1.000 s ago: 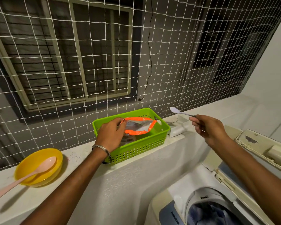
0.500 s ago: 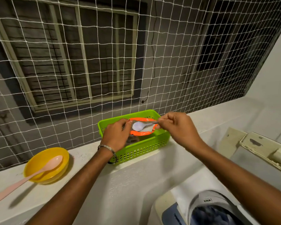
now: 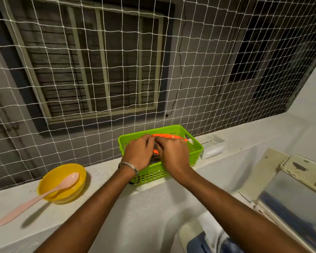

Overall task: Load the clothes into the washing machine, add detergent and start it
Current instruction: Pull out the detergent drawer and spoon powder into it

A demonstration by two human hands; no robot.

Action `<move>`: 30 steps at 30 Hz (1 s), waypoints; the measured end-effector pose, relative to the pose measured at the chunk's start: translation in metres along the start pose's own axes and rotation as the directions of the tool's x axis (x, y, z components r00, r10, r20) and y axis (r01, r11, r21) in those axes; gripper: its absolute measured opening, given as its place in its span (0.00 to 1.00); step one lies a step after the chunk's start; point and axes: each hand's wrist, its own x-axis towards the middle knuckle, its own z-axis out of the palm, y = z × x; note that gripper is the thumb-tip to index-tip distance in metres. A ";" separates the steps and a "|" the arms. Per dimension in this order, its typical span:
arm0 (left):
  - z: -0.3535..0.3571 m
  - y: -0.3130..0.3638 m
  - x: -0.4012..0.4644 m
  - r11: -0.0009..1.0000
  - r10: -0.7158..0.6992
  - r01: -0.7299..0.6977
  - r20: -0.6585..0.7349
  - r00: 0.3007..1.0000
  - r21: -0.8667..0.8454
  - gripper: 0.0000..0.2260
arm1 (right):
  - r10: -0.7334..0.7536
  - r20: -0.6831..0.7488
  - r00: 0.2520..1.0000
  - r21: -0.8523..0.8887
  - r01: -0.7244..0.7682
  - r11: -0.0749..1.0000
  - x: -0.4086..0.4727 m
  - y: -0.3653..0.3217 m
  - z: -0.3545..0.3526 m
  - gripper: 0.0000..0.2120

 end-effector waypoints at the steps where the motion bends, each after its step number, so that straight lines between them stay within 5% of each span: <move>1: 0.000 0.000 0.000 1.000 -0.001 0.000 0.004 1.000 0.005 0.14 | 0.037 0.021 0.999 0.021 -0.038 0.999 0.000 -0.002 0.001 0.09; 11: 0.001 0.000 0.001 0.999 0.003 -0.003 0.008 1.000 0.040 0.15 | 0.031 0.354 0.935 0.219 -0.115 0.969 0.011 0.002 0.006 0.09; 17: 0.000 0.002 0.000 0.999 0.008 -0.009 0.017 1.000 0.042 0.15 | 0.101 0.275 0.956 0.233 -0.169 0.958 0.014 -0.002 0.007 0.09; 30: -0.001 0.001 0.005 1.000 -0.026 0.026 0.077 0.997 0.001 0.16 | 0.097 0.416 0.904 0.264 -0.223 0.938 0.019 -0.012 0.009 0.09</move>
